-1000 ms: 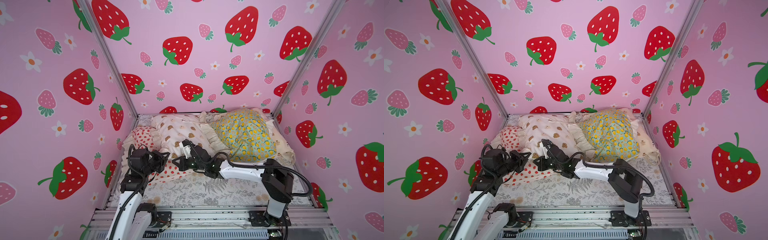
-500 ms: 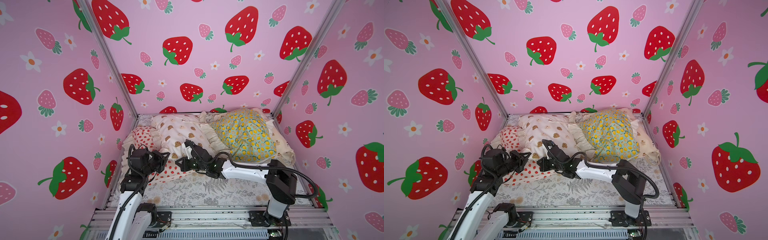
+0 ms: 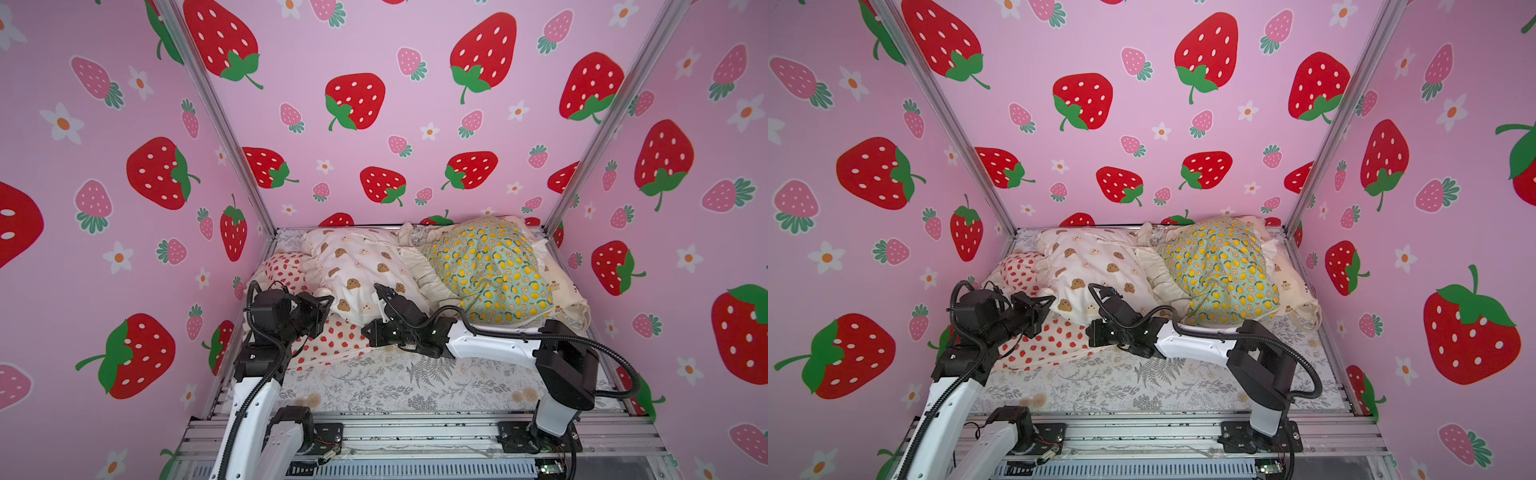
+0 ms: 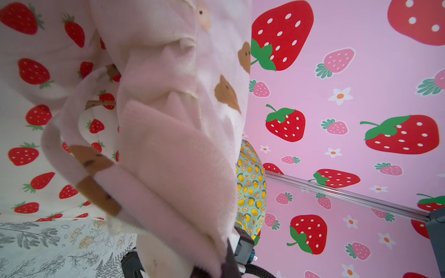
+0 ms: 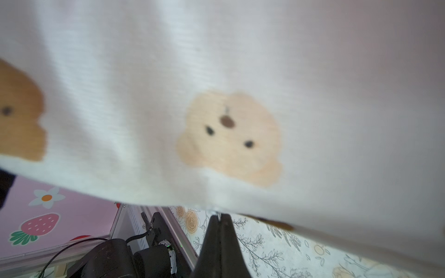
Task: Zip up pillowcases
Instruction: Zip the zipper on the pillowcase.
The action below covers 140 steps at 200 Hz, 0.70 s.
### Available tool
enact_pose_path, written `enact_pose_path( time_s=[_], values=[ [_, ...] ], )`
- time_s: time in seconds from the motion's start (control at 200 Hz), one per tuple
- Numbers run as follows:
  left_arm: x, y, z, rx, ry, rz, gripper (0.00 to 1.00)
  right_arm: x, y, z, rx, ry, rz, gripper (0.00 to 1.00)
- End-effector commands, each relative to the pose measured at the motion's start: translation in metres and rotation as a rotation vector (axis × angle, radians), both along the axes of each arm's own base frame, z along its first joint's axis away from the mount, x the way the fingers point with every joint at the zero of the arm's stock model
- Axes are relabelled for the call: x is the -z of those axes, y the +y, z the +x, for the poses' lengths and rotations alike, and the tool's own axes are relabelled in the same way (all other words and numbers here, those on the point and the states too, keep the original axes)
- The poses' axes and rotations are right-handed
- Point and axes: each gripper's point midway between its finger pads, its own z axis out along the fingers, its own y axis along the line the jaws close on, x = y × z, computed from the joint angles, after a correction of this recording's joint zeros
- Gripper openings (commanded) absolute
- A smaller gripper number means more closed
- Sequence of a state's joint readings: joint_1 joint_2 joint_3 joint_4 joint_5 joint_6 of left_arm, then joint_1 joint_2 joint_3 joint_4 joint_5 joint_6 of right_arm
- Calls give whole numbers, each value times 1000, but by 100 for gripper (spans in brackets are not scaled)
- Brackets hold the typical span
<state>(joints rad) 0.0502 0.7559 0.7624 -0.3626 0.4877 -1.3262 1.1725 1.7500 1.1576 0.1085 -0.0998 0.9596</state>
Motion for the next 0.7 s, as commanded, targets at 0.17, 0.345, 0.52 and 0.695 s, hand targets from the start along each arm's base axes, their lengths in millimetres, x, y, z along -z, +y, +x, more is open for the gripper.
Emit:
enact_pose_path(
  time_s=[0.17,0.345,0.52,0.695],
  values=[
    [-72,21,8,-34,-170,42,0,31,-63,20,152,58,-148,0],
    [-74,41,13,-87,-169,65,0,44,-101,34,220,74,-204,0],
    [-64,54,17,-112,-141,63,0,50,-143,54,301,87,-240,0],
    [-64,66,15,-145,-141,81,0,60,-175,73,351,105,-288,0]
  ],
)
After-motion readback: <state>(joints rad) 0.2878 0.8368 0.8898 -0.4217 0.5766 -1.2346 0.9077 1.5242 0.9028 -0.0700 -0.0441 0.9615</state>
